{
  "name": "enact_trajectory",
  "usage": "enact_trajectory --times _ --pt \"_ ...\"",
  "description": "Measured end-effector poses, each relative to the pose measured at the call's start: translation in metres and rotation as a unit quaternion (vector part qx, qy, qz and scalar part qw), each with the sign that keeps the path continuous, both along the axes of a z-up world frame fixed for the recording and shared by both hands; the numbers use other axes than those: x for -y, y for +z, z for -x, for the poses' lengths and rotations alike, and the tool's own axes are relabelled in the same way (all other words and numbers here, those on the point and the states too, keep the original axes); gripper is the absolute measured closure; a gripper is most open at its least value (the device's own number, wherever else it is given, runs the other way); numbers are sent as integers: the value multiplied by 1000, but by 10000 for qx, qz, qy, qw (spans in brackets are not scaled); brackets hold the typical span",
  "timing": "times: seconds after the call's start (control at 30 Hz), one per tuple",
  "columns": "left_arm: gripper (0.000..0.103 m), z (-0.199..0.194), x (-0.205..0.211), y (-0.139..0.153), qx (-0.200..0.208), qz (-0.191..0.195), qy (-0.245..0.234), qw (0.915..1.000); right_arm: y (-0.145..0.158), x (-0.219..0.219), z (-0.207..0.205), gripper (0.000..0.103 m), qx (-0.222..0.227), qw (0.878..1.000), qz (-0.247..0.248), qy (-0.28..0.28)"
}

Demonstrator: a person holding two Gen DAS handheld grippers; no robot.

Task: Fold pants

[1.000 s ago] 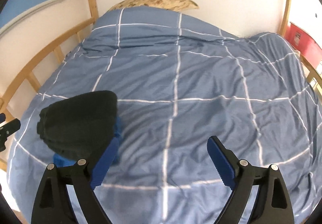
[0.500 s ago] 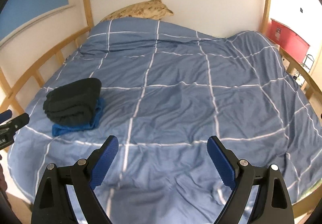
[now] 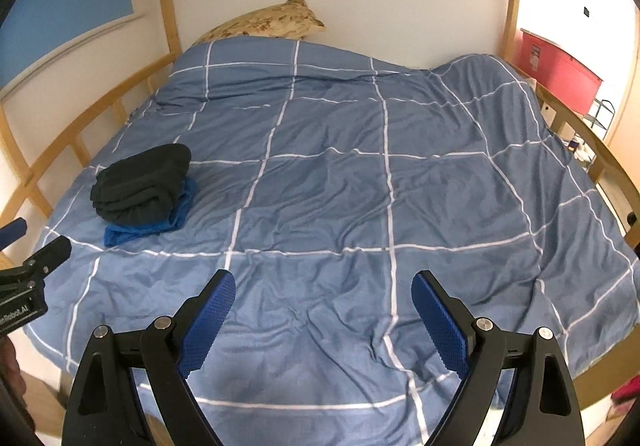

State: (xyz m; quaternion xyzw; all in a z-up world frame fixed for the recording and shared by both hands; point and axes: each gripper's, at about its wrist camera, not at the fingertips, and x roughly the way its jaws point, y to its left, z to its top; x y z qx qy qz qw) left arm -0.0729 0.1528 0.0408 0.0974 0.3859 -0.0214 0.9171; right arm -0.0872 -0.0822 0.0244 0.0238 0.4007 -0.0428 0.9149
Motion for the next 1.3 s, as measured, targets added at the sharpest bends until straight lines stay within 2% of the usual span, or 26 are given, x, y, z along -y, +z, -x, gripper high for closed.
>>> enact_trajectory --times 0.13,0.47,1.3 --pt "5 4 5 2 -40 106 -3 9999 -3 5 8 13 -38 10000 -52 -64" --pt "5 8 9 4 -18 47 4 10000 -3 12 17 13 11 10000 -45 -86" --pt "4 11 -2 10 144 143 185 9996 5 10 15 13 174 9998 -58 -45"
